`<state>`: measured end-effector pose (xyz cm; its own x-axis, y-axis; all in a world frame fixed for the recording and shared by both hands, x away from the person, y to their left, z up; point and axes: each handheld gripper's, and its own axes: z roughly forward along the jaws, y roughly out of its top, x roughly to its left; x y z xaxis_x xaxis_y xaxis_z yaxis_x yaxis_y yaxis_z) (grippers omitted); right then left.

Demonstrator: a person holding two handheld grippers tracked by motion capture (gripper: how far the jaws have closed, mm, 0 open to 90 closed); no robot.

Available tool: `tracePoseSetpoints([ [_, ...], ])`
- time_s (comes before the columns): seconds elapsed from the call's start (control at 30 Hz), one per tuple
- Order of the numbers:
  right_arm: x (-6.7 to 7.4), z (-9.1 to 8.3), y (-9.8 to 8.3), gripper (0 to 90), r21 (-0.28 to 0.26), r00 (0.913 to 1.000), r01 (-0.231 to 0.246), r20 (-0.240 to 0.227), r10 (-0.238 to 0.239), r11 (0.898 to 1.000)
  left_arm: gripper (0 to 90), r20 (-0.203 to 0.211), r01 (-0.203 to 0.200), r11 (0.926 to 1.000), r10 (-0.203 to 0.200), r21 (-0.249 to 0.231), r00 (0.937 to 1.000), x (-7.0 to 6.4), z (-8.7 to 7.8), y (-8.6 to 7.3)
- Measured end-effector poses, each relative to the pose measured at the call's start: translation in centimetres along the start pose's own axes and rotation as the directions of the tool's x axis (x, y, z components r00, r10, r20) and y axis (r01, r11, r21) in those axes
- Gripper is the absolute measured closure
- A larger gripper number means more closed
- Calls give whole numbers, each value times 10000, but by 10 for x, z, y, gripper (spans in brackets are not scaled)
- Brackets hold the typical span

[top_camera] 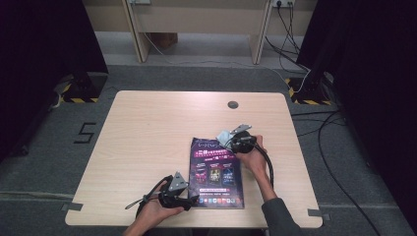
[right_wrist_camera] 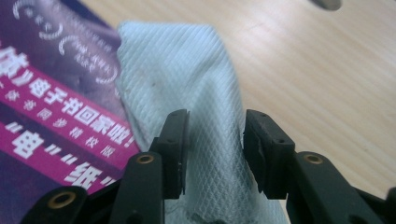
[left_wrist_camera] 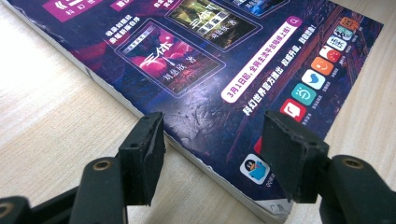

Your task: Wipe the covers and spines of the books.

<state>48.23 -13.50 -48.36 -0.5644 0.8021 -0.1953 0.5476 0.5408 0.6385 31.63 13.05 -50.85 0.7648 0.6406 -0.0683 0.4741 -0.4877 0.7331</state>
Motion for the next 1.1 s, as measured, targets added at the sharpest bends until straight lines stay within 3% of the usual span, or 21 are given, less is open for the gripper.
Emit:
tracePoseSetpoints([
  [0.07, -2, -5, 0, 567, -396, 9994, -257, -247, 247, 9989, 392, 26, 15, 10000, -15, 1, 10000, 1, 0, 0],
  [0.1, -2, -6, 0, 567, -486, 9993, -158, -345, 141, 9987, 392, 50, 40, 10000, -40, 13, 10000, 1, 0, 0],
  [0.2, 2, -5, -1, 573, -262, 9984, 288, -479, -301, 9992, 390, 14, 40, 10000, -40, 16, 10000, 0, 0, 0],
  [0.3, 7, 4, -2, 579, 117, 9976, 626, -315, -622, 9980, 391, 2, 39, 10000, -39, 13, 10000, 0, 0, 0],
  [0.4, 6, 6, -1, 602, 118, 9985, 330, -439, -325, 9994, 391, 7, 24, 10000, -24, 10, 10000, 0, 0, 0],
  [0.57, 8, 5, -2, 720, 91, 9958, 677, -625, -670, 9977, 391, 10, 44, 10000, -44, 17, 10000, 0, 0, 0],
  [0.7, 8, 4, -1, 757, 130, 9941, 761, -790, -748, 9970, 391, -20, 42, 10000, -42, 11, 10000, 0, 0, 0],
  [0.83, 18, 0, -2, 764, 12, 9873, 857, -1344, -848, 9963, 391, 55, 107, 9999, -108, 44, 9999, 1, 0, 0],
  [0.97, 21, 1, -1, 777, 93, 9894, 1165, -881, -1153, 9931, 396, -11, 6, 10000, -6, 3, 10000, 0, 0, 0],
  [1.1, 6, 7, 2, 775, 298, 9975, 678, -212, -672, 9973, 396, 8, 11, 10000, -11, -1, 10000, 0, 0, 0],
])
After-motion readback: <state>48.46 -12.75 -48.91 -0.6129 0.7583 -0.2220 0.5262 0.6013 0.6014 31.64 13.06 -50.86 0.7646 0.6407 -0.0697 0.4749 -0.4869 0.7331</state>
